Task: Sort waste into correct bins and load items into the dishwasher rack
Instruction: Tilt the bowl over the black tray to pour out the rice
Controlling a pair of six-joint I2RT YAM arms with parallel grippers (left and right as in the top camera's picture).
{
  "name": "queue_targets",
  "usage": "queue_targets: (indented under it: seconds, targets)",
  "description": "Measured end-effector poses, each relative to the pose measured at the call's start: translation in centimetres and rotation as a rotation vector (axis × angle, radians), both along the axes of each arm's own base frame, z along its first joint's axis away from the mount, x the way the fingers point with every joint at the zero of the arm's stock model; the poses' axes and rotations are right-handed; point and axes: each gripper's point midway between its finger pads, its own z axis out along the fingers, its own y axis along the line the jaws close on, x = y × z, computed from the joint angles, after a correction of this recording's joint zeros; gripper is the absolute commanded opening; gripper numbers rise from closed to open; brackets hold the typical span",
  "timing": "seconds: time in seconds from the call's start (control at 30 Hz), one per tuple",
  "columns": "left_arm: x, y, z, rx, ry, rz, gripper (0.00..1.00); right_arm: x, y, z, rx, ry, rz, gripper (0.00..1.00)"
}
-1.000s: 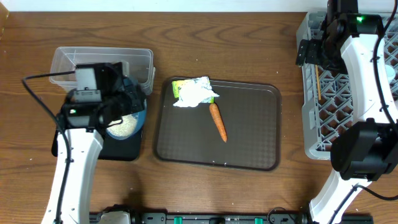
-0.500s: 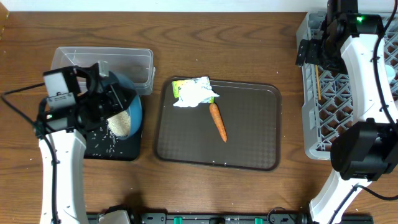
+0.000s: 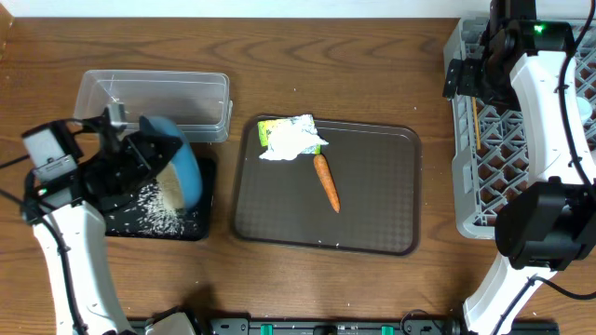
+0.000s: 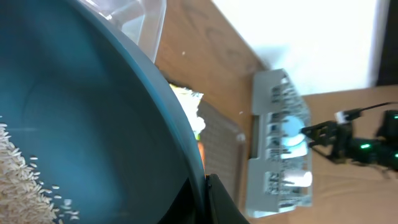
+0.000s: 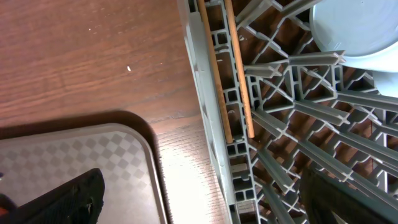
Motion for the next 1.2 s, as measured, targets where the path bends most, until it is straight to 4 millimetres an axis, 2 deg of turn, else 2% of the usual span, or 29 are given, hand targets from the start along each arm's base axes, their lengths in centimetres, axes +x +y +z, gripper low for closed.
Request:
queue_targets:
  seconds: [0.27,0.43,0.63,0.97,1.2]
  targets:
    - [-0.8,3.3,1.9,-0.113,-0.066,0.085,0.06,0.0,0.0,0.0,0.000,0.000,0.000,0.99]
    - [-1.3,4.7,2.5,-0.156,-0.081,0.124,0.06,0.0,0.0,0.0,0.000,0.000,0.000,0.99]
    - [-1.7,4.8,2.5,-0.218,-0.081,0.127,0.06,0.0,0.0,0.0,0.000,0.000,0.000,0.99]
    - [-1.5,4.1,0.6,-0.450,-0.034,0.074,0.06,0.0,0.0,0.0,0.000,0.000,0.000,0.99]
    - [-1.2,5.0,-0.3,-0.549,-0.007,0.089,0.06,0.0,0.0,0.0,0.000,0.000,0.000,0.99]
